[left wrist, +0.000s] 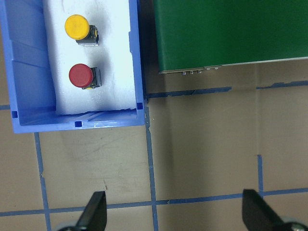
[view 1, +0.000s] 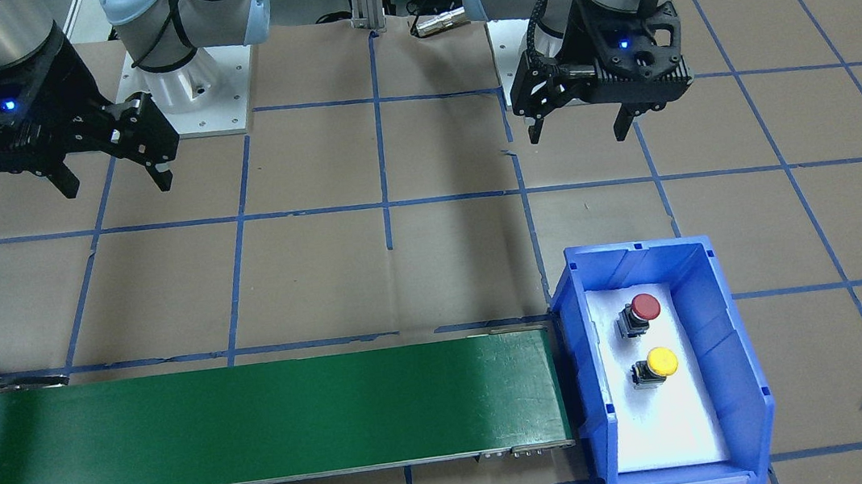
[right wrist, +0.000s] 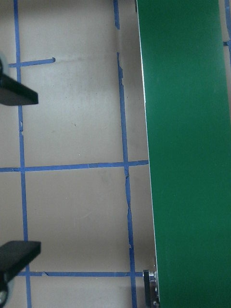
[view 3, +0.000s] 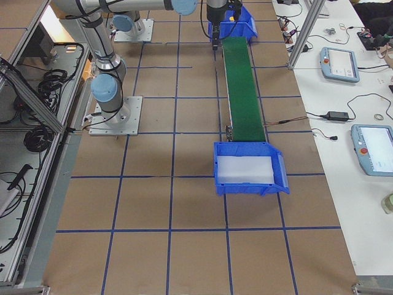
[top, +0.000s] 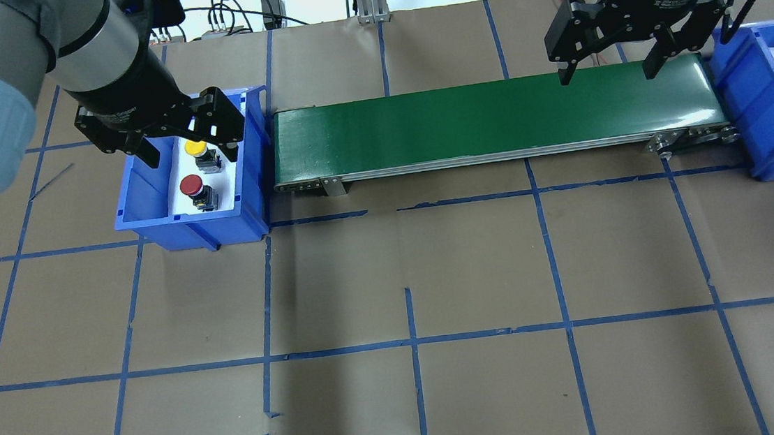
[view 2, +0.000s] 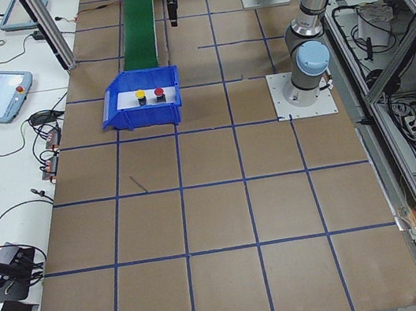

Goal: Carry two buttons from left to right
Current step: 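Lower the left gripper into the blue bin and grasp the red button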

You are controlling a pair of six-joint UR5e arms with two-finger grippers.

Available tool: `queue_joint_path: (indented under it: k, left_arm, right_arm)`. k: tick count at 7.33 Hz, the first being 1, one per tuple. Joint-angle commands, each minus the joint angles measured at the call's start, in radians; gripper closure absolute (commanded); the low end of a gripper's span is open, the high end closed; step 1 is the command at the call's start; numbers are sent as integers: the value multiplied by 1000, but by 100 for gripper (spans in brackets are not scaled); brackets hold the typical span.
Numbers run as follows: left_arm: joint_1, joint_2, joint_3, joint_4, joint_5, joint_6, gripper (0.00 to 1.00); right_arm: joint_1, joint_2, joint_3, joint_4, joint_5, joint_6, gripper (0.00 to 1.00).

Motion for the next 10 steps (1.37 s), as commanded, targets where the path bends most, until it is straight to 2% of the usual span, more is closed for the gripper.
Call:
queue_joint_path:
  k: [1,4,5,6,8,10]
  left_arm:
    - [0,0,1,0,0,1,0]
    - [5,-1,2,8,-3,17,0]
    - [19,-20,8,58,-3,22,0]
    - [55,-67,21,71,-1,27,0]
    - [164,-157,-10,158,-9,181,0]
    - [187,-271,-19,252,0,226,1]
  right_arm:
    - [0,0,0,-1,0,-1,0]
    - [0,0,0,-1,0,-1,0]
    - [0,0,2,-1,0,-1,0]
    - [0,0,3,0,-2,-2,0]
    - [0,0,6,-1,-2,-5,0]
    - [0,0,8,0,-2,-5,0]
